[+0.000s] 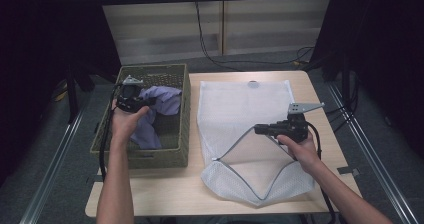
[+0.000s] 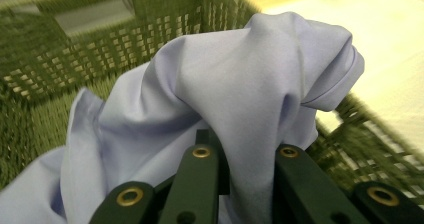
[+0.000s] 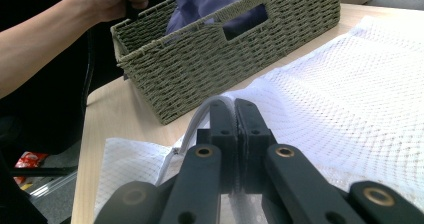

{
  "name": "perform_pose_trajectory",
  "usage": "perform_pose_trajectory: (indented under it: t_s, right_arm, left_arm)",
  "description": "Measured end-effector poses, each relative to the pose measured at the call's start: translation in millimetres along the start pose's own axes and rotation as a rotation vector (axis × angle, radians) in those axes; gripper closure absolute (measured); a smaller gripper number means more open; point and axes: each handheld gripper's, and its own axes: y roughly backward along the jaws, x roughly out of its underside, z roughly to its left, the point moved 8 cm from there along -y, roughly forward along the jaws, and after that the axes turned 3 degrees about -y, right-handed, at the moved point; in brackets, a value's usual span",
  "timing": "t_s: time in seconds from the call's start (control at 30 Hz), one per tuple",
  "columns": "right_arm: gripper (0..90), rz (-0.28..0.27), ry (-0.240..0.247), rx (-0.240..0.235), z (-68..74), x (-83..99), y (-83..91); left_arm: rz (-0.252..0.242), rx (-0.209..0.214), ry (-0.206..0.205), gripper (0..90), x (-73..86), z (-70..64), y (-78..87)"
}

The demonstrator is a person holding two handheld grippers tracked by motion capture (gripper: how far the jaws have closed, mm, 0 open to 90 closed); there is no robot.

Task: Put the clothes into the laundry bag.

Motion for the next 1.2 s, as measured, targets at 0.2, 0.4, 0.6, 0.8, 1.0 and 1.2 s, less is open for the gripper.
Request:
perform_pose_trajectory:
  t_s: [0.2,0.4,0.6,0.8,1.0,1.2]
  right_arm:
    - [88.3,-0.002,0.0,0.0,0.3,-0.3,-0.1]
    - [88.3,-0.003,0.002,-0.001,0.7,-0.6,-0.5]
    - [88.3,0.001,0.0,0.002,1.0,0.1,-0.5]
    - [88.3,-0.001,0.0,0.002,0.6,0.1,-1.1]
    - [88.3,0.005,0.002,-0.004,2.4,1.9,-3.2]
    - [88.5,0.004,0.005,-0.006,2.6,2.3,-2.7]
  left_arm:
    - [-0.076,0.006,-0.006,86.3,-8.4,0.8,19.8]
    - [-0.216,0.035,0.009,86.3,-24.3,-2.3,47.3]
    - [-0.324,0.057,0.031,86.3,-23.5,-8.0,63.0]
    - [-0.36,0.065,0.018,86.4,-25.7,-11.7,70.3]
    - [-0.416,0.079,0.023,86.4,-33.5,-16.7,81.1]
    - [-0.476,0.089,0.004,86.3,-44.2,-22.4,97.3]
